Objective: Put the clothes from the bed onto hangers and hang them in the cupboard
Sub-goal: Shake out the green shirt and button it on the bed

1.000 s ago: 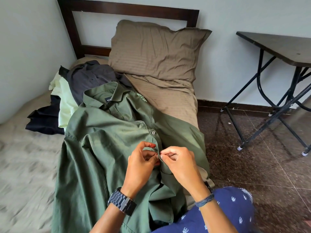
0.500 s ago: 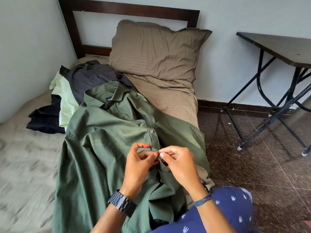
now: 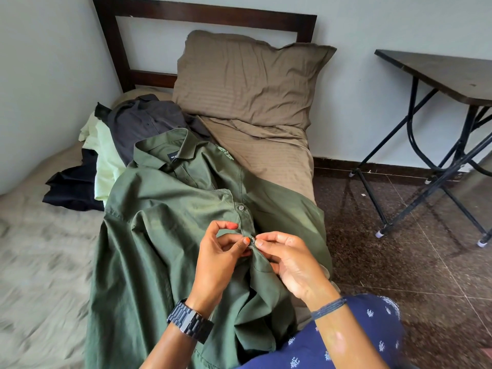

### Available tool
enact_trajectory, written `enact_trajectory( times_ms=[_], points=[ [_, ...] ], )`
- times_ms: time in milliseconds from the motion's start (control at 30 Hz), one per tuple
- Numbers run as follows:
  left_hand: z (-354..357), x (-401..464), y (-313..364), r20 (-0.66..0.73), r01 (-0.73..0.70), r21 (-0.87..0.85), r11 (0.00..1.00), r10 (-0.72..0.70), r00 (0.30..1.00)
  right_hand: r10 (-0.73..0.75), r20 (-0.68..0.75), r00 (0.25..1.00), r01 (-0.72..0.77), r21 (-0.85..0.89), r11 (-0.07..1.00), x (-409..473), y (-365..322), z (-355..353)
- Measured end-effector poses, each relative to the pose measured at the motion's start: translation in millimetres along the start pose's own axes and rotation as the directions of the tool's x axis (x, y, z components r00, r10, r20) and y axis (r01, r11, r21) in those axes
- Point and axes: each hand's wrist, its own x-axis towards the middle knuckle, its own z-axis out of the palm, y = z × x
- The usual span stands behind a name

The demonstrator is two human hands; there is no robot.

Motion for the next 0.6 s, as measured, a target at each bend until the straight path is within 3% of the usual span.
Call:
enact_trajectory(
  times_ms=[333,500,600],
  points=[
    [-3.3,1.5,2.3,-0.028,0.052,0.058,0.997,-0.051,0.998,-0.063,-0.014,0.998,0.062,-0.104,0.993,-1.5,2.5,7.7],
    [-0.2,4.0,6.4,-0.043,0.048,0.078,0.996,-0.045,0.998,-0.243,-0.112,0.964,0.194,-0.330,0.924,-3.2,7.3,14.3],
    [1.9,3.9,6.3,-0.040,0.036,0.051,0.998,-0.034,0.999,-0.392,-0.143,0.909,0.277,-0.498,0.822,-1.5,10.5,14.8]
  ],
)
